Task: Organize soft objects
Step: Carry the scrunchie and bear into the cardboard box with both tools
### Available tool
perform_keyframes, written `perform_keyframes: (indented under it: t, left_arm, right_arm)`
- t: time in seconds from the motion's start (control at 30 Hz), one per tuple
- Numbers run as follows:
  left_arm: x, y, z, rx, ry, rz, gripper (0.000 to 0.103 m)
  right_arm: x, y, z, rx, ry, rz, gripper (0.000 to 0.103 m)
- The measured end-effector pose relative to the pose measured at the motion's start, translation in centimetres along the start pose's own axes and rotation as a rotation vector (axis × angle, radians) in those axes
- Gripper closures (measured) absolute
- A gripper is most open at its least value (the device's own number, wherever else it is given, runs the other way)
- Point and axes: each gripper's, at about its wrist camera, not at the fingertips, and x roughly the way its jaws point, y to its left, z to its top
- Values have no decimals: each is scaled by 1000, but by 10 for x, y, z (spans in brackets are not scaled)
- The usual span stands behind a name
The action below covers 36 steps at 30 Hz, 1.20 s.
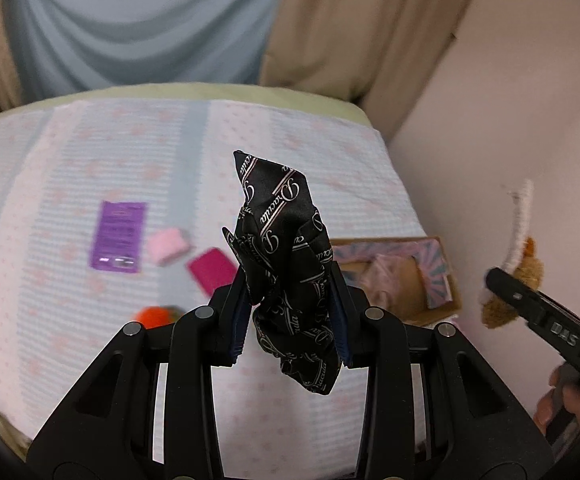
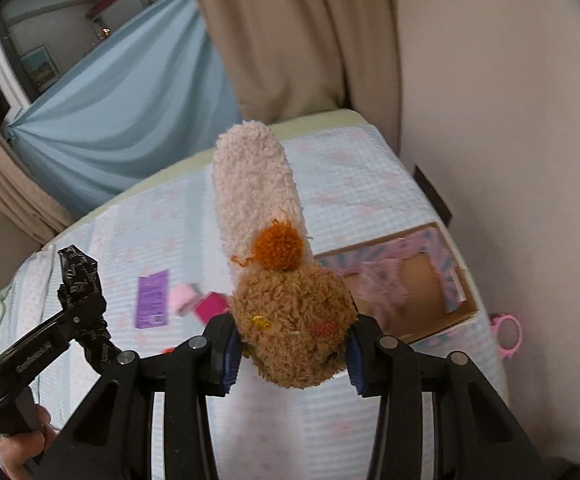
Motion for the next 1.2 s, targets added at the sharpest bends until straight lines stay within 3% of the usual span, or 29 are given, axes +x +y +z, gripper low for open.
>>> perform_keyframes:
  t: [0.3,0.47,0.63,0.93,1.0,1.03,1.07,1.1,1.13,1.17,1.2]
  left_arm:
    - [90,-99,-9,166,140,-4,72]
    - [151,-127,-21,227,230,-26,72]
    - [207,-147,-37,285,319,-34,72]
    - [271,-163,-54,400,437,-24,72]
    - [277,-166,-55,418,454,-29,65]
    - [281,-168,-57,441,474,-20,43]
    - [282,-168,-58,458,478,1,11]
    - [279,-167,-58,470,463,17,2]
    - [276,-165,-57,470,442,11,0]
    - [273,-162,-56,464,434,0,0]
    - [271,-159,-55,454,438,0,0]
  right_arm:
    - [71,-104,16,108,141,-47,64]
    - [108,-147,16,155,209,-93,64]
    - [141,-174,16,162,269,-123,64]
    - [198,-198,10,190,395,-132,63]
    - [208,-201,8,198,417,-130,58]
    - [212,-201,8,202,427,-128,56]
    - [216,-204,8,208,439,-124,49]
    - [219,-206,7,214,446,-120,37]
    - [222,-208,7,227,452,-117,26]
    - [221,-210,6,237,452,-117,8]
    - [222,-210,8,242,449,-111,2]
